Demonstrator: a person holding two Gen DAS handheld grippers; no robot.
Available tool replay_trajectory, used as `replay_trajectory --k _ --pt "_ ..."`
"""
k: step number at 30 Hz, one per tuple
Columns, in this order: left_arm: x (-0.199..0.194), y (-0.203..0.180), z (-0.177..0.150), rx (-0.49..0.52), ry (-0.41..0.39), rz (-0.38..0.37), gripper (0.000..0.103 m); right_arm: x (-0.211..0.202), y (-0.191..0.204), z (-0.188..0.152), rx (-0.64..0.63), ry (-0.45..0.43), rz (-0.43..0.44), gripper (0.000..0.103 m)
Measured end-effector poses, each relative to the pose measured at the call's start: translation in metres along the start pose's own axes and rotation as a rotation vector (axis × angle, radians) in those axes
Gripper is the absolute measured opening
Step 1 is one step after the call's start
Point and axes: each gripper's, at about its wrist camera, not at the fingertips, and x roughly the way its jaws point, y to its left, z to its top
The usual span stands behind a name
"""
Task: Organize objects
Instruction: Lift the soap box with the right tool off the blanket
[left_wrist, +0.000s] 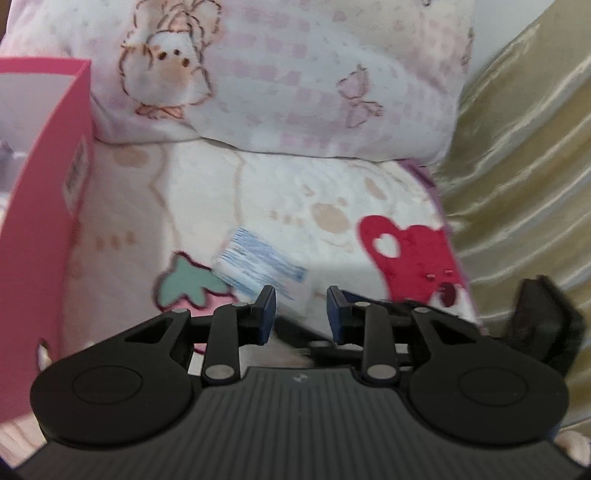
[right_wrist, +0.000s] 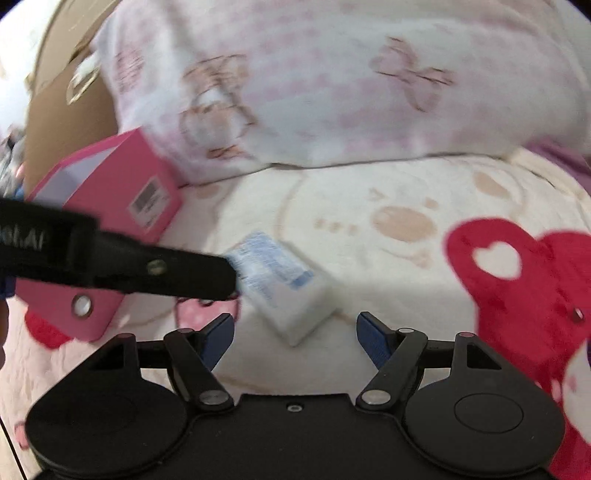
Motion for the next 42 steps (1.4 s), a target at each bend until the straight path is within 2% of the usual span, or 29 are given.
replay_trajectory --k 1,5,6,8,10,11,12,14,16,18,23,27,33,42 --pt "0.002 0.000 0.003 0.029 -0.010 0.029 0.032 -0.001 -0.003 0.000 0.012 -0.001 0.007 0.076" --pt "0.019 0.000 0.016 0.133 -0.017 0.142 0.039 -0.003 -0.002 -0.002 0.018 -0.003 0.048 0.051" --pt "0.024 0.000 0.019 0.149 -0.022 0.163 0.041 -0.001 -0.001 -0.003 0.019 0.003 0.051 0.048" --pt "0.038 0.004 0.023 0.159 -0.026 0.202 0.054 0.002 0.001 -0.005 0.030 0.012 0.045 0.048" --pt "0.049 0.010 0.024 0.140 -0.013 0.222 0.057 0.004 0.001 -0.005 0.032 0.009 0.034 0.045" --pt "0.051 0.013 0.023 0.133 -0.010 0.208 0.056 0.005 0.002 -0.003 0.029 0.007 0.027 0.043" --pt "0.051 0.015 0.022 0.121 -0.012 0.185 0.056 0.005 0.002 -0.002 0.024 0.005 0.026 0.043" --pt "0.048 0.019 0.018 0.082 0.011 0.118 0.042 0.004 0.002 -0.001 0.009 0.006 0.028 0.043" --pt "0.043 0.018 0.011 0.043 0.033 0.087 0.037 0.003 0.003 -0.001 -0.008 0.007 0.035 0.043" --pt "0.038 0.015 0.003 -0.006 0.050 0.099 0.036 0.001 0.002 -0.003 -0.014 0.010 0.044 0.047" --pt "0.030 0.004 -0.007 -0.024 0.100 0.110 0.035 -0.003 0.003 -0.011 -0.070 0.015 0.039 0.055" --pt "0.034 -0.004 -0.006 0.045 0.069 0.177 0.036 -0.001 0.003 -0.012 -0.058 0.004 0.030 0.063" --pt "0.039 0.002 -0.009 0.010 0.040 0.132 0.032 0.009 0.015 -0.017 -0.108 -0.008 0.001 0.066" --pt "0.008 0.004 -0.030 -0.027 0.008 0.088 0.032 -0.009 0.036 -0.025 -0.144 0.017 -0.008 0.066"
